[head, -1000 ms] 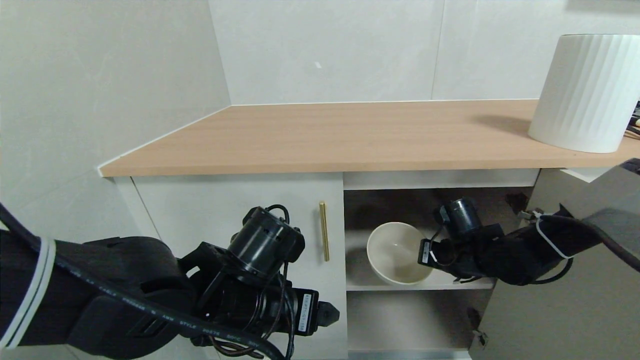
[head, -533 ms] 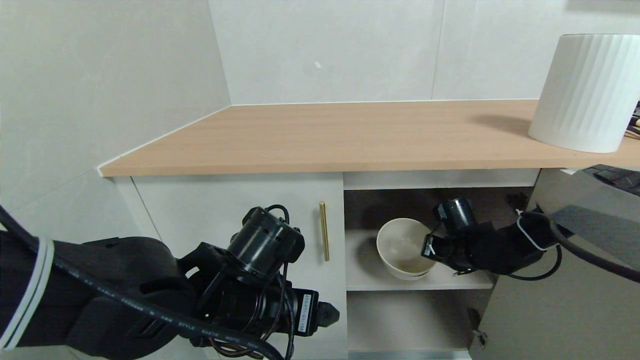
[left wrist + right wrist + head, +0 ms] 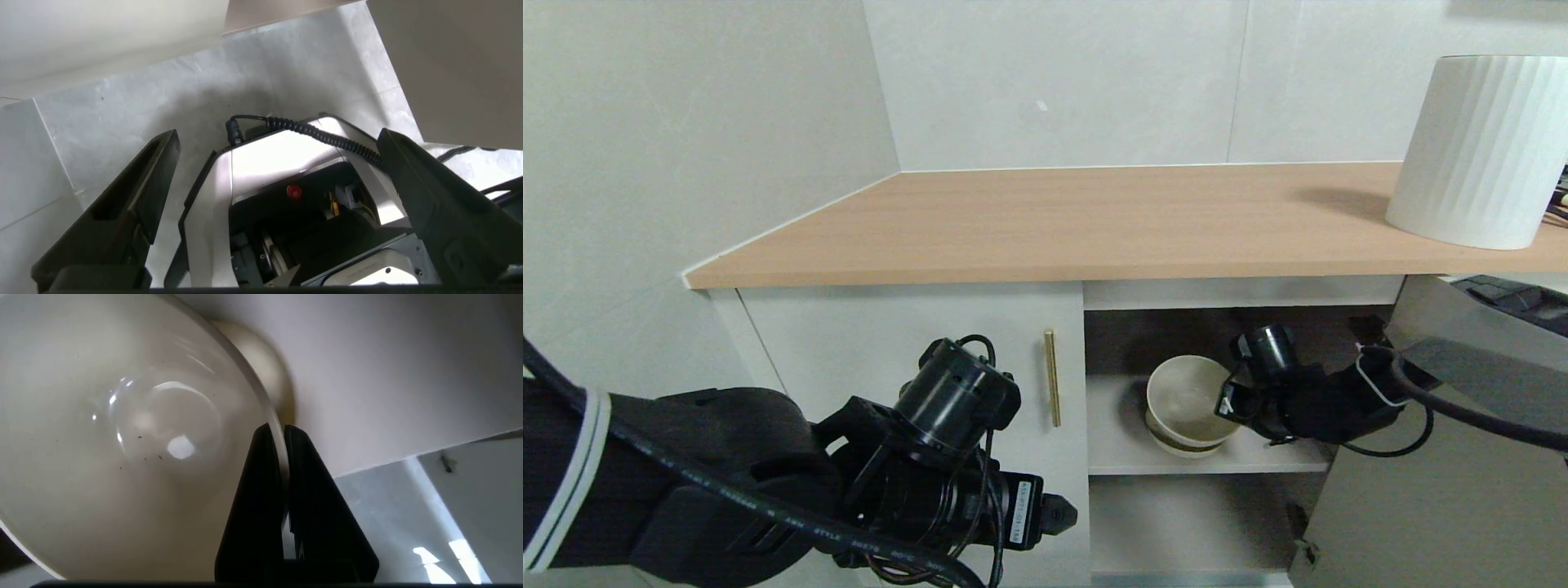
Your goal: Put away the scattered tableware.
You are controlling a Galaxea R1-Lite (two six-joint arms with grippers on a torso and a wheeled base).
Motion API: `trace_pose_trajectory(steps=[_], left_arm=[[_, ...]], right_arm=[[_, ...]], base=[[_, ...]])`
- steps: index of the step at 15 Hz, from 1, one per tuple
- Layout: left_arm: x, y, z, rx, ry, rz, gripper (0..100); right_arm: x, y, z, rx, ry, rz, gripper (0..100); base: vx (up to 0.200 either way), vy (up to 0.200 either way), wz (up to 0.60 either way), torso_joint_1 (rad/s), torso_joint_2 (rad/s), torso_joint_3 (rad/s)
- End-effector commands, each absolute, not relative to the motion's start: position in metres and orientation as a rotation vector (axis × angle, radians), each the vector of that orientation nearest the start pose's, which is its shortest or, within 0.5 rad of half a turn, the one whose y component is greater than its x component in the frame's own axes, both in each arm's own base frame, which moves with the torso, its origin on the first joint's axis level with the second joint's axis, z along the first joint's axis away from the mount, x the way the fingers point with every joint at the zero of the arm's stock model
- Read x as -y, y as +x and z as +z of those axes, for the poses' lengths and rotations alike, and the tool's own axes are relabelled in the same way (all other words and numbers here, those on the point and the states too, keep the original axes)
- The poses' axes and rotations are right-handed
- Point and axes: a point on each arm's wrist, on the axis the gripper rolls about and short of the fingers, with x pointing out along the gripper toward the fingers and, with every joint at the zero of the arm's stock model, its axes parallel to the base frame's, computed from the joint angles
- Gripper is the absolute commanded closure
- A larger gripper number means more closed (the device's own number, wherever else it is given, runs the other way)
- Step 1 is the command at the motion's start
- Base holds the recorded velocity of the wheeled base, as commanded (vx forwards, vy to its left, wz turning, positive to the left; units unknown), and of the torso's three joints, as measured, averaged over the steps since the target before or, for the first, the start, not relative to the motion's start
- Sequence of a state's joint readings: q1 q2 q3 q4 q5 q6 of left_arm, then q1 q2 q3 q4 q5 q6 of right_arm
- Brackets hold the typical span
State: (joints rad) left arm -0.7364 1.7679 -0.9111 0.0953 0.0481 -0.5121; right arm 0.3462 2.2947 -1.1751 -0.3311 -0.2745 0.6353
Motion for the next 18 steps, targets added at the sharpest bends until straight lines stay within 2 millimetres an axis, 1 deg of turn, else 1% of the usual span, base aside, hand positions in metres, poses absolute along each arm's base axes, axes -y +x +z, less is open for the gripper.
trace_pose_trajectory(steps=[1, 7, 8, 18], left_arm=[[0.194, 0.215, 0.128, -1.022, -0.089, -0.383, 0], [0.194, 0.215, 0.128, -1.02, -0.09, -0.384, 0], [0.194, 0.215, 0.128, -1.02, -0.09, -0.384, 0], [0.194, 0.215, 0.129, -1.019, -0.09, -0.385, 0]], right_arm=[[-0.136, 0.394, 0.025, -0.74, 0.363, -0.171, 100], [-0.136, 0.401, 0.019, -0.735, 0.364, -0.18, 100], [-0.132, 0.403, 0.018, -0.734, 0.365, -0.192, 100], [-0.134, 0.411, 0.009, -0.74, 0.357, -0.191, 100]], base=[[0.0, 0.0, 0.0, 0.0, 0.0, 0.0], [0.0, 0.0, 0.0, 0.0, 0.0, 0.0], [0.0, 0.0, 0.0, 0.0, 0.0, 0.0], [0.0, 0.0, 0.0, 0.0, 0.0, 0.0]])
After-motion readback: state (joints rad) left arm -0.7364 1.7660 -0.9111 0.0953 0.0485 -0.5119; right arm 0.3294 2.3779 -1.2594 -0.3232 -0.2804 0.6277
